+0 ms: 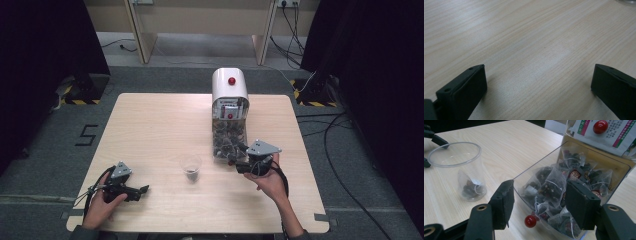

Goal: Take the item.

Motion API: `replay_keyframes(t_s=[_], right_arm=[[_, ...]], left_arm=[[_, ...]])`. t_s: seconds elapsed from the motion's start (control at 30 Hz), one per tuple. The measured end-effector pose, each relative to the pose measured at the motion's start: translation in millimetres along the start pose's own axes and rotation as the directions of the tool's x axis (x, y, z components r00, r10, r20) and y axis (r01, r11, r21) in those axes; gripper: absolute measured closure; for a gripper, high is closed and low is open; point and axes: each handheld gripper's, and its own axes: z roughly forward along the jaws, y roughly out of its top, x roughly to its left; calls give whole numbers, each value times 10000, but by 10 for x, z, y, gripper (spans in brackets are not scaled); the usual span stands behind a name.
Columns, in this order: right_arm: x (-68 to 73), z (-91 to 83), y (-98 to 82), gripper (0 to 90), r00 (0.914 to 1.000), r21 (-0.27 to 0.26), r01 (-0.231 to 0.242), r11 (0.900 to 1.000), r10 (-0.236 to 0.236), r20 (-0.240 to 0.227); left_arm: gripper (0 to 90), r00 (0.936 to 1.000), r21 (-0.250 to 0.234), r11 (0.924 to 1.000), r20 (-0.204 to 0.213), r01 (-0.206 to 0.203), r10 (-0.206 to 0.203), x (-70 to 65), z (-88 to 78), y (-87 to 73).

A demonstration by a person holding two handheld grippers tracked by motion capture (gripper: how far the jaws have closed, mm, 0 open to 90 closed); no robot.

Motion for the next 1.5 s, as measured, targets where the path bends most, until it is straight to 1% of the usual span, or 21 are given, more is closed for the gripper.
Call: replay_keyframes(t_s=[0.1,0.2,0.23,0.3,0.37,0.4,0.43,0.57,0.6,0.63,0.77,0.93,1.07,1.13,1.23,1.33,1.43,1.5], right_arm=[[6,-6,-16,413,10000,5,-63,10000,63,-29],[4,-16,-30,413,10000,56,12,10000,-12,-30],[7,-18,-36,412,10000,79,-59,10000,59,-38],[3,-21,-44,412,10000,104,34,9999,-34,19],[6,-26,-54,412,10000,142,13,9999,-13,27],[12,-31,-59,411,10000,193,-76,9998,76,17],[4,-35,-63,411,10000,191,63,9998,-64,36],[-5,-59,-75,405,9999,194,86,9998,-88,95],[-3,-67,-78,404,9999,169,25,9999,-27,136],[-11,-79,-78,402,9999,170,76,9998,-79,138],[-25,-112,-93,390,9997,122,44,9999,-47,230],[-25,-133,-129,377,9997,197,-58,9998,53,249],[-25,-160,-142,368,9996,152,-43,9999,39,275],[-28,-181,-149,366,9995,158,50,9999,-55,311],[-29,-207,-166,364,9994,160,-29,9999,23,344],[-29,-227,-198,362,9991,177,22,9998,-29,419],[-32,-273,-258,361,9992,245,46,9997,-56,394],[-33,-319,-295,358,9991,302,-126,9995,114,402]], left_arm=[[0,10000,0,10000,-1,0,0,0,0,0],[0,10000,-1,10000,-2,0,0,0,0,0],[0,10000,-9,10000,5,1,-1,0,1,0],[0,10000,0,10000,-1,0,0,0,0,0],[0,10000,-8,10000,3,2,-2,0,1,0],[0,10000,1,10000,-1,-1,1,0,0,0],[0,10000,-8,10000,3,1,-1,0,1,0],[0,10000,1,10000,-1,-2,2,0,0,0],[0,10000,-2,10000,0,1,-1,0,0,0],[0,10000,-1,10000,0,-1,1,0,0,0],[0,10000,-7,10000,3,1,-1,0,1,0],[0,10000,0,10000,-1,-2,2,0,0,0],[0,10000,-1,10000,0,0,0,0,0,0],[0,10000,-9,10000,5,3,-3,0,1,0],[0,10000,-9,10000,4,1,-1,0,1,0],[0,10000,-8,10000,3,1,-1,0,1,0],[0,10000,0,10000,2,1,-1,0,0,0],[0,10000,2,10000,0,-1,1,0,0,0]])
